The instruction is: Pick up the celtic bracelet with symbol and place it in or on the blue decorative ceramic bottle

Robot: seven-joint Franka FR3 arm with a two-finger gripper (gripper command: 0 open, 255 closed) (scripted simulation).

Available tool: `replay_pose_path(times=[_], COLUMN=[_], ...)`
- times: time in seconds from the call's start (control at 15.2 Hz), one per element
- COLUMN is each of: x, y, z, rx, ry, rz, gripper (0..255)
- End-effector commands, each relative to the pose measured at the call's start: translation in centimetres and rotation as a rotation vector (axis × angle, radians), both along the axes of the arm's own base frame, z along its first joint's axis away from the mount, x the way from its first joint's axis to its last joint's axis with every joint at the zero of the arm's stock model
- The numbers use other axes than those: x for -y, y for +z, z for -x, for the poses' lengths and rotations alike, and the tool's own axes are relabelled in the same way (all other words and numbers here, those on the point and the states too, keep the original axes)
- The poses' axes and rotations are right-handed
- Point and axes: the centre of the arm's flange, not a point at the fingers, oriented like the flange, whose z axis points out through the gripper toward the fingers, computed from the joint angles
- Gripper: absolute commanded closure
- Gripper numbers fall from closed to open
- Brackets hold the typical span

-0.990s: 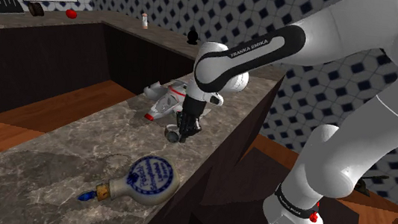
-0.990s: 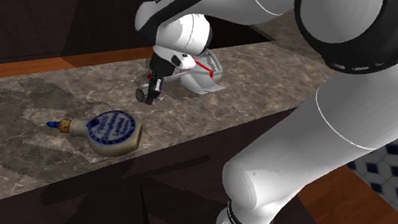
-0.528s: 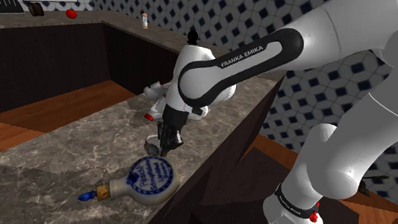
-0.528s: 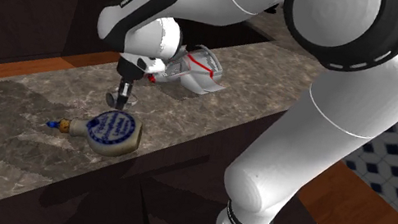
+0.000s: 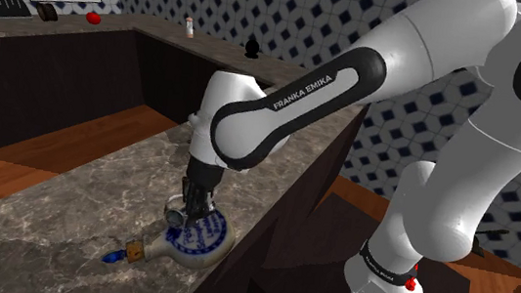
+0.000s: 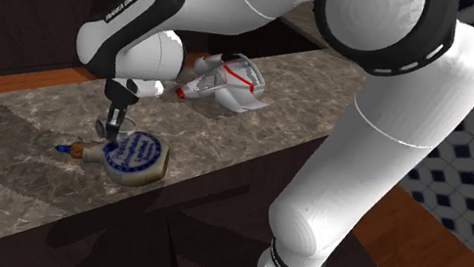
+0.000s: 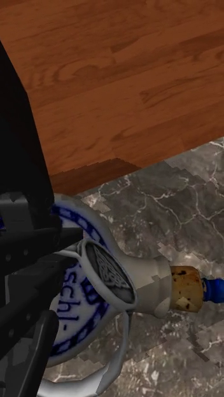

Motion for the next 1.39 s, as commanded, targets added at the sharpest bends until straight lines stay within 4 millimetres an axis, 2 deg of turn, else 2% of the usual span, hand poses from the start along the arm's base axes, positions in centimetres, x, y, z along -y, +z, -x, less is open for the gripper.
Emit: replay_pose_path(times=[0.0,0.73,1.25,1.32], x=[-0.3,-0.3,-0.3,-0.3], y=[-0.9,-6.7,-6.7,-6.7], z=[0.0,0.0,0.0,0.0], rx=[0.000,0.000,0.000,0.000], ry=[-0.001,-0.001,-0.001,-0.001], rz=[0.000,0.000,0.000,0.000], gripper=[255,255,255,0])
